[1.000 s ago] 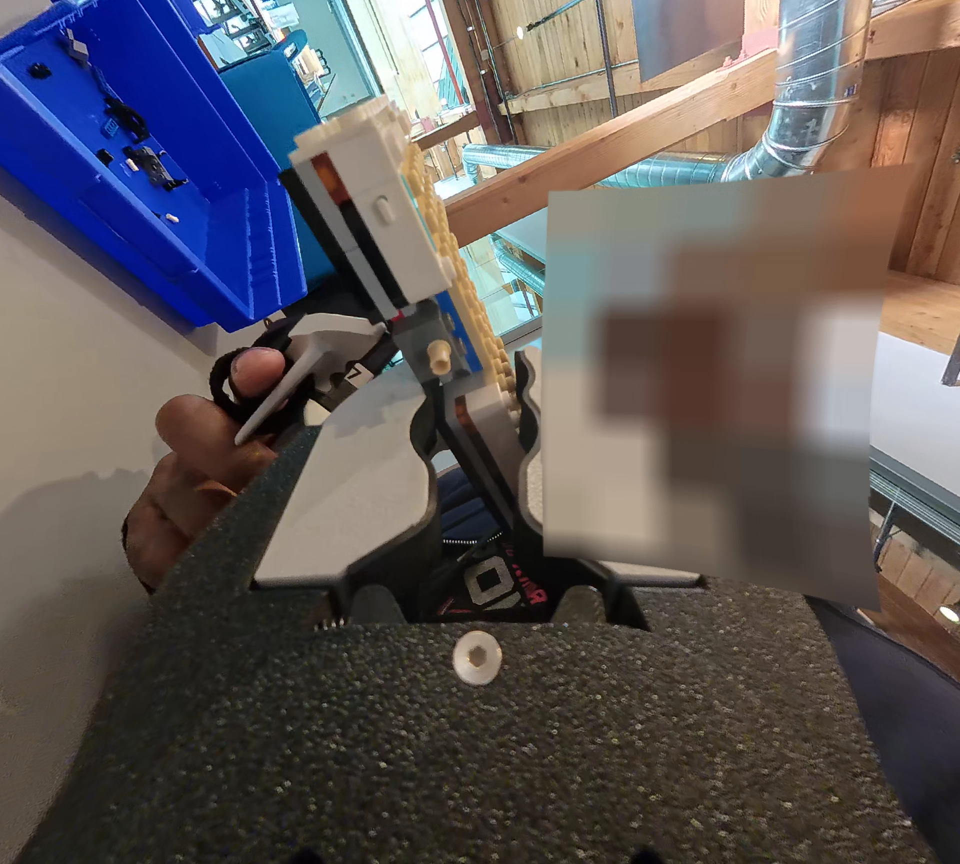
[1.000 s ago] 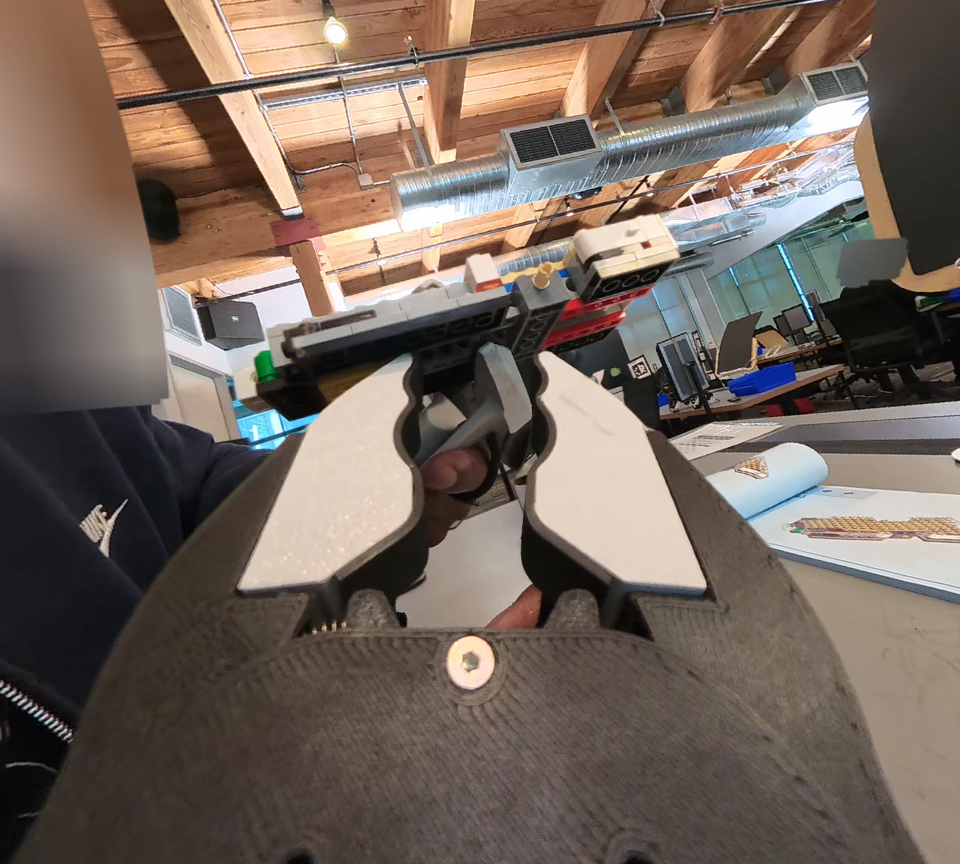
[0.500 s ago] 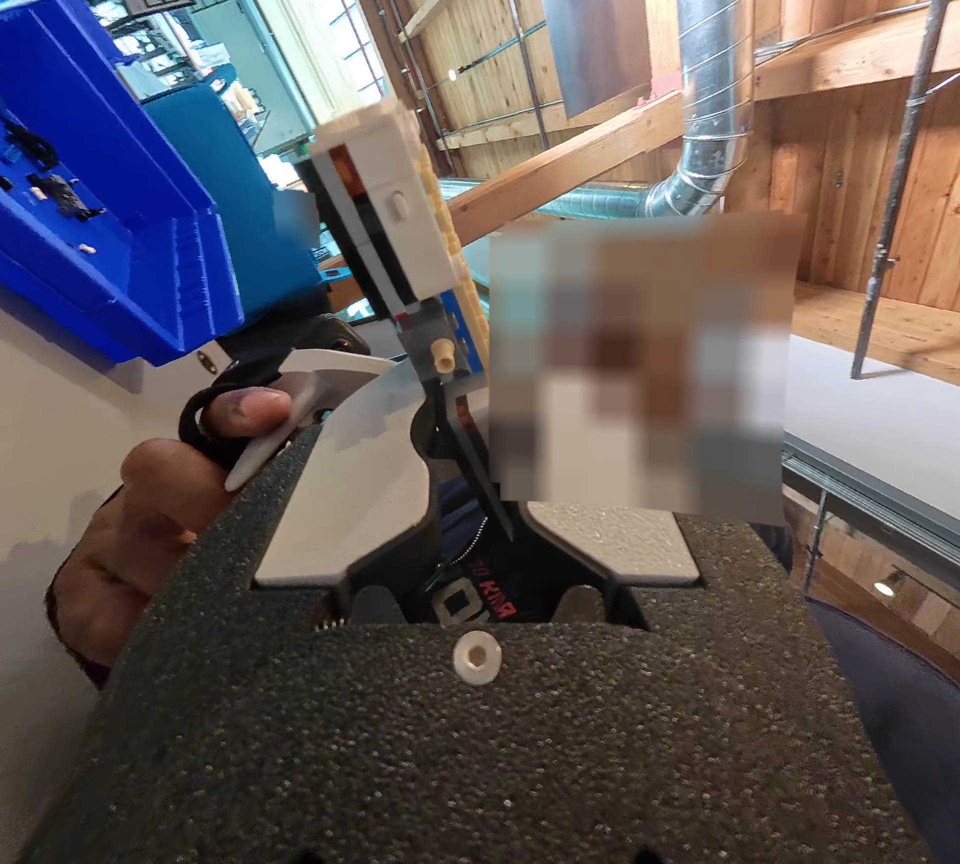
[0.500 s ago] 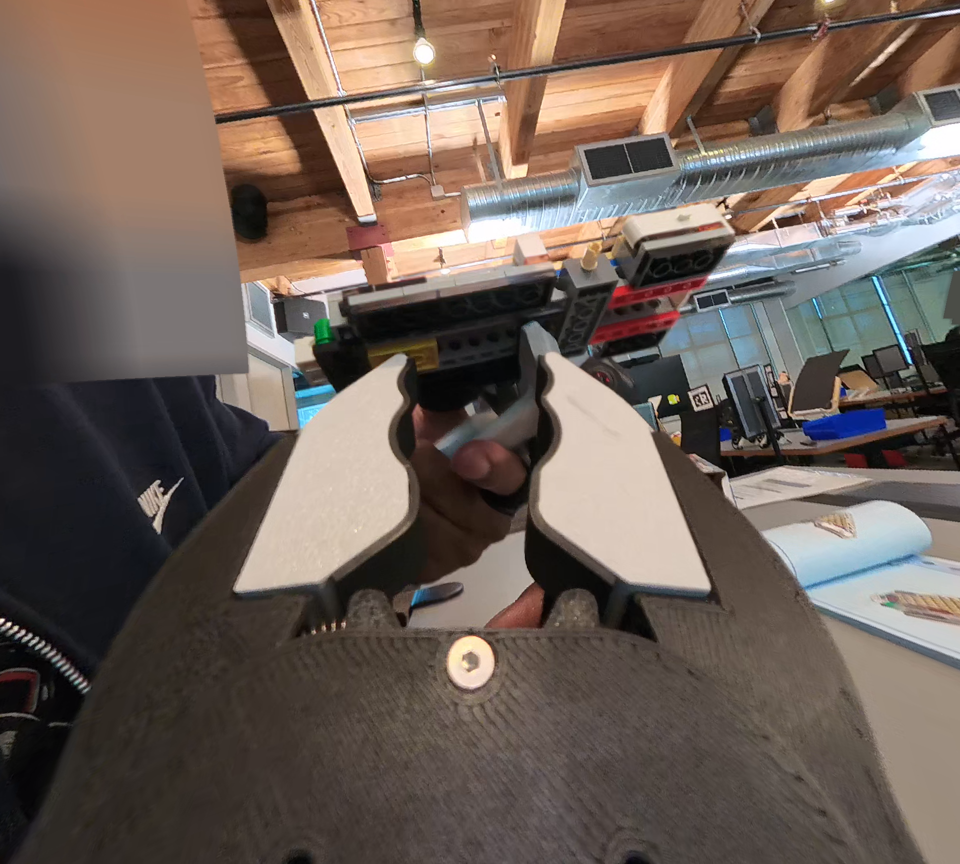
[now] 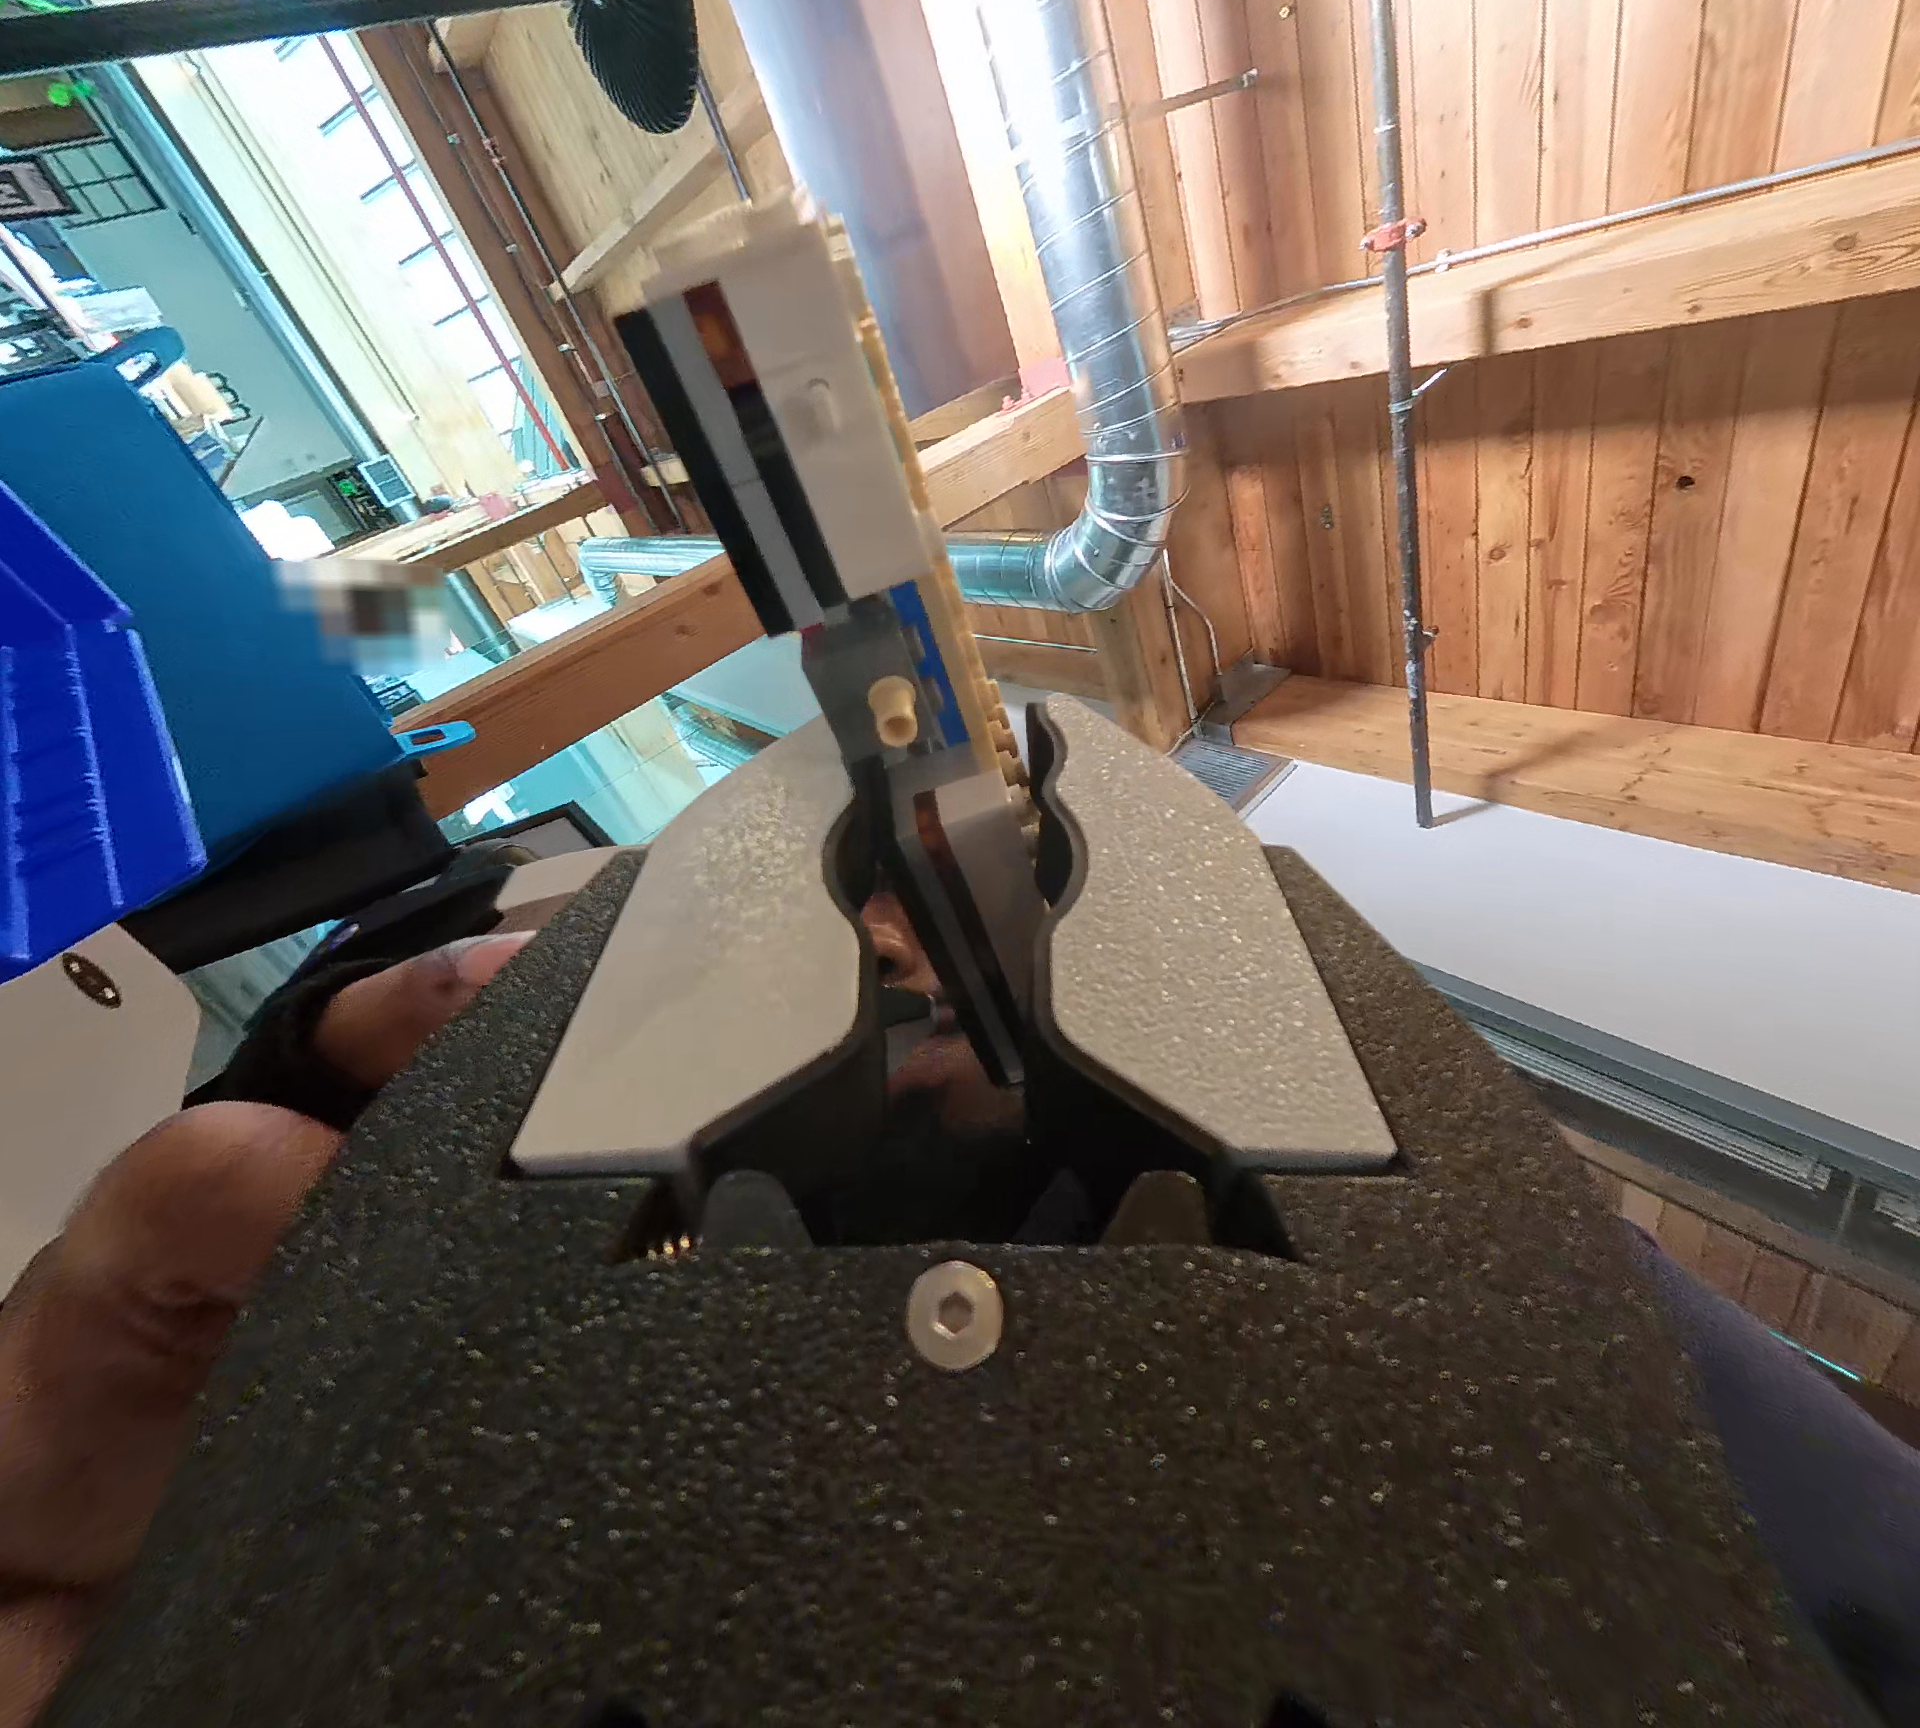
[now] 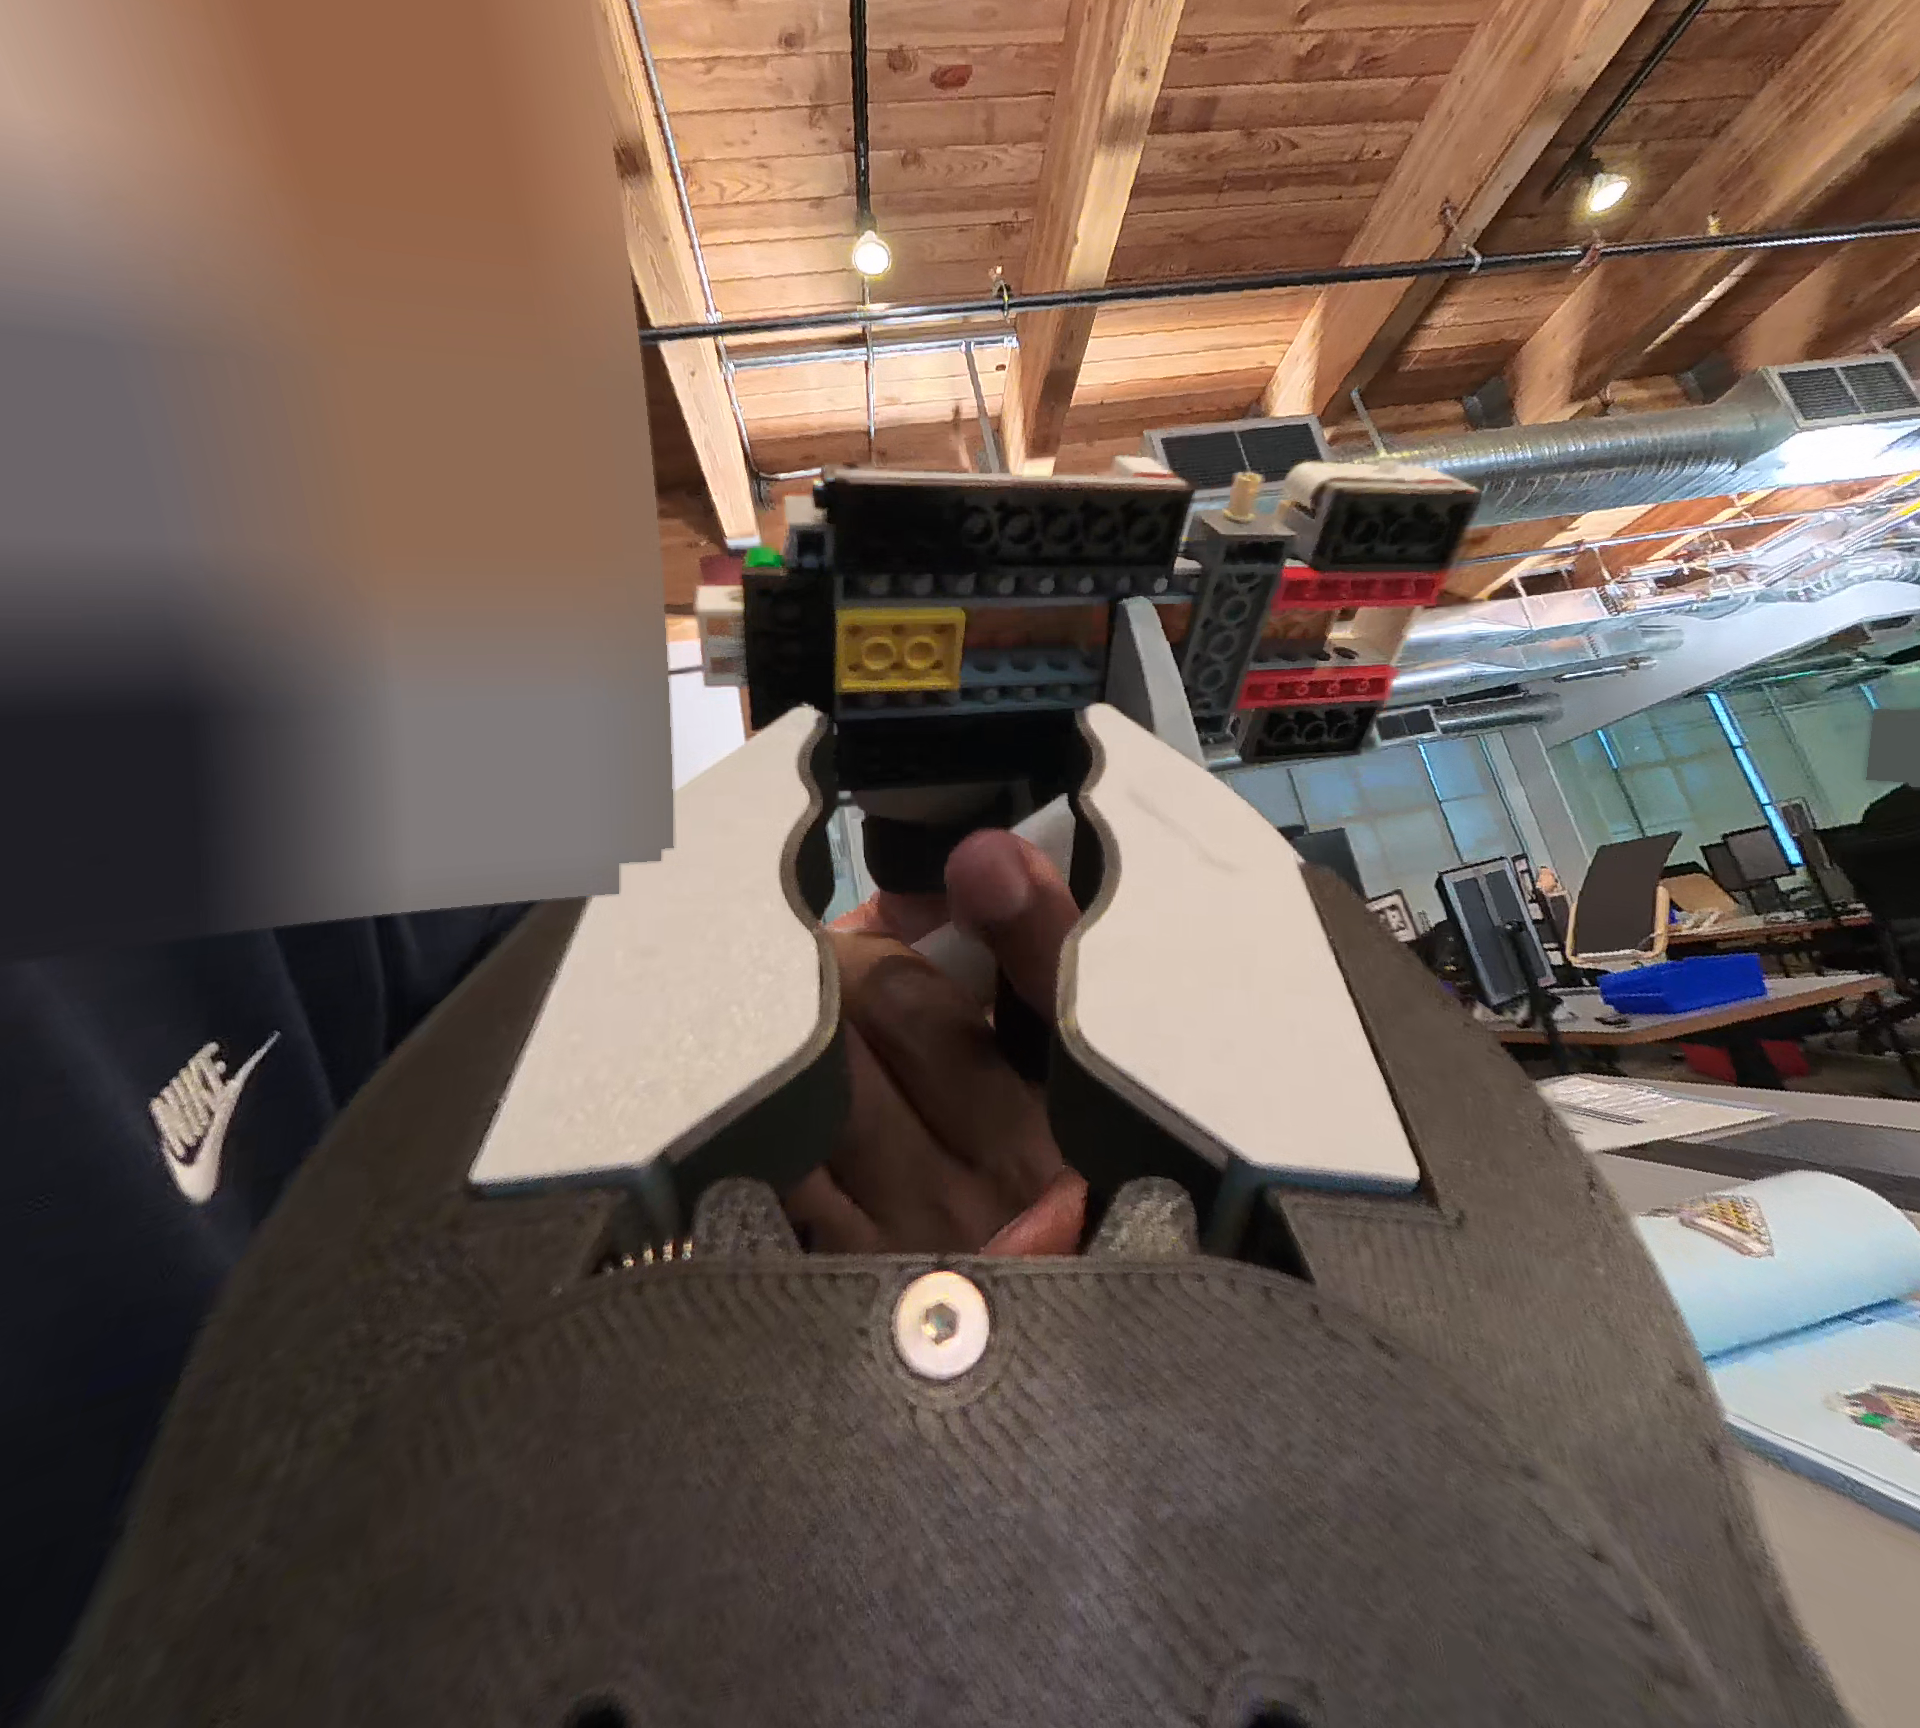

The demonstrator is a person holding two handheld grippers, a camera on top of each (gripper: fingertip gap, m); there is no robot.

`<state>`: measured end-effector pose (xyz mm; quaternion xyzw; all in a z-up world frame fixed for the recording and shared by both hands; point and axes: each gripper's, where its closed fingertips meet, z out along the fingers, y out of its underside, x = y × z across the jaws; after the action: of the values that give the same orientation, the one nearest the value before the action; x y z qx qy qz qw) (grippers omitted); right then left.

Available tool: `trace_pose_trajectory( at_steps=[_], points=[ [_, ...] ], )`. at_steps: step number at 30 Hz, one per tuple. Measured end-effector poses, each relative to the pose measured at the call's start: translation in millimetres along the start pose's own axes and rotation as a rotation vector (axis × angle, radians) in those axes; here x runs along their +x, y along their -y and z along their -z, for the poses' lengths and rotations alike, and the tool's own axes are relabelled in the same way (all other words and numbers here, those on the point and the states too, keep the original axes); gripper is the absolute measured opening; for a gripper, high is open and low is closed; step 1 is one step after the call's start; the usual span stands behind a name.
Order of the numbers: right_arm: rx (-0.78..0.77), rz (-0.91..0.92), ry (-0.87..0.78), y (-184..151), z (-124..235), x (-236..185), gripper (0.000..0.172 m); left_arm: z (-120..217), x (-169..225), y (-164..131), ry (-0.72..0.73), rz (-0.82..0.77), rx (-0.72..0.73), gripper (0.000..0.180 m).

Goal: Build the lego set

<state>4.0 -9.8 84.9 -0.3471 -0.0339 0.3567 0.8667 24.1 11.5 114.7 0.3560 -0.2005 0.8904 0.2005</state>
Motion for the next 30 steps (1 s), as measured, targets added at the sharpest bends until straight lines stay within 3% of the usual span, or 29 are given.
trace_pose_trajectory(
  at_steps=[16,30],
  points=[
    [0.033,-0.016,0.014,19,6,-1,0.039,-20,-8,-21,-0.052,0.006,-0.095,0.026],
    [0.028,-0.108,0.067,23,8,-7,0.034,-11,-13,-22,-0.033,-0.011,-0.145,0.026]
  ],
)
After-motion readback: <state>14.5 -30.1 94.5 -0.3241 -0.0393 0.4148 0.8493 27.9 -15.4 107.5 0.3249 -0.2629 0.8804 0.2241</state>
